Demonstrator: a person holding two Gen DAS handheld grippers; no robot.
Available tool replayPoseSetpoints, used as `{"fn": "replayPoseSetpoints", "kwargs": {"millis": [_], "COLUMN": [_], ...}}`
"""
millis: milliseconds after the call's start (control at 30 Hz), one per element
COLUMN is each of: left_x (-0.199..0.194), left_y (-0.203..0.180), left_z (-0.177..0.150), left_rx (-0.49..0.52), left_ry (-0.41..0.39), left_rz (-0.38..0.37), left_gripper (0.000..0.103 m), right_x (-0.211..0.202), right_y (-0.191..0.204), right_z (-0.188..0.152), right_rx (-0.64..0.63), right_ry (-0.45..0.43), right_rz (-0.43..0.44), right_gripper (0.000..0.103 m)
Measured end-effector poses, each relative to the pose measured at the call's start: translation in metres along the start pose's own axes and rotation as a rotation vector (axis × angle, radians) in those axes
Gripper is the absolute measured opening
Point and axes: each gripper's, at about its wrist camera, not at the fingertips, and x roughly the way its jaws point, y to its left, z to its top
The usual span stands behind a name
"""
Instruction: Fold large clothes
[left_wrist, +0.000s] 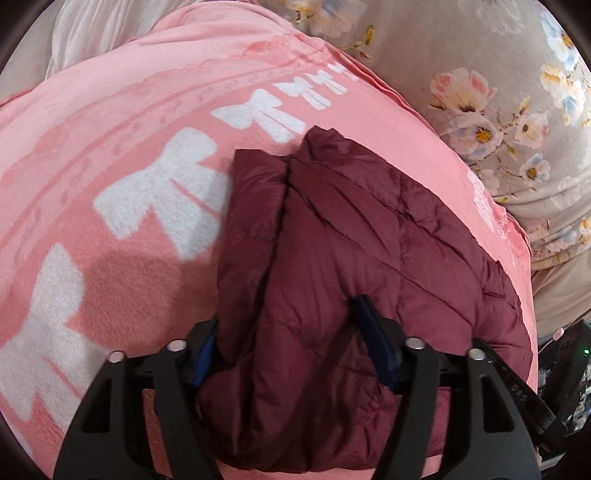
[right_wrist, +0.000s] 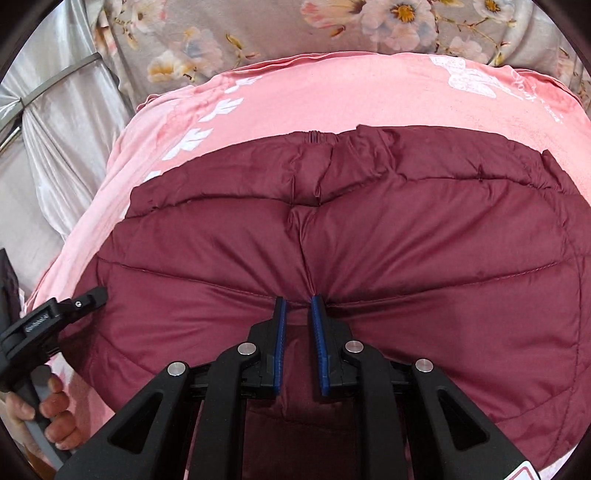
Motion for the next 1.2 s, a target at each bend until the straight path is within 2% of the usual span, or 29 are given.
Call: {"fn": "replayPoseSetpoints", "kwargs": {"millis": [33,67,133,233,367,433,467,533,633,733,900,1000,1100,1200], "left_x": [-0.003,-0.005,-0.016,-0.037,-0.072,-0.088,-0.096,-0.106,-0.115,-0.118,-0.117,-0.111,-0.097,-0.079], "left_y": [-0.002,-0.004,-0.014,-0.034,-0.08,-0.105,-0.119,-0.139,-0.163,-0.189,-0.222,-0.247,-0.276,-0.309], "left_z": [0.0,0.001,0.002,0.003,0.004,0.005,0.004,0.002,-0.003,-0.009,-0.021,-0.031,-0.045,-0.059], "left_rx": [0.003,0.007,0.035,0.064,0.156,0.202,0.23,0.273,0.316,0.345,0.398,0.447,0.497,0.558], "left_ry": [-0.003,-0.004,-0.021,-0.047,-0.116,-0.138,-0.147,-0.161,-0.174,-0.174,-0.149,-0.125,-0.086,-0.051], "left_rz": [-0.01,-0.015,-0.034,-0.103,-0.161,-0.198,-0.214,-0.224,-0.245,-0.272,-0.313,-0.329,-0.35,-0.354], "left_gripper": [0.047,0.042,0.021,0.013,0.01,0.01,0.01,0.009,0.009,0.009,0.009,0.008,0.008,0.007], "right_x": [0.001,0.001,0.002,0.003,-0.006,-0.03,-0.043,-0.065,-0.07,-0.057,-0.038,-0.024,-0.029,-0.057], "right_y": [0.0,0.0,0.0,0.001,-0.007,-0.016,-0.018,-0.02,-0.027,-0.031,-0.038,-0.056,-0.067,-0.084], "right_z": [-0.001,-0.001,-0.004,-0.004,-0.001,-0.004,-0.009,-0.024,-0.048,-0.06,-0.062,-0.063,-0.066,-0.074], "right_rx": [-0.003,-0.006,-0.016,-0.02,-0.01,0.041,0.038,0.006,0.03,0.046,0.111,0.194,0.236,0.259], "right_ry": [-0.003,-0.007,-0.018,-0.028,-0.012,-0.028,-0.039,-0.048,0.0,0.02,0.035,0.043,0.036,-0.02], "right_rz": [-0.002,-0.004,-0.013,-0.009,0.048,0.143,0.176,0.183,0.217,0.211,0.274,0.355,0.409,0.459], "right_gripper": [0.015,0.015,0.015,0.015,0.015,0.015,0.015,0.014,0.012,0.01,0.005,0.0,0.0,0.003]}}
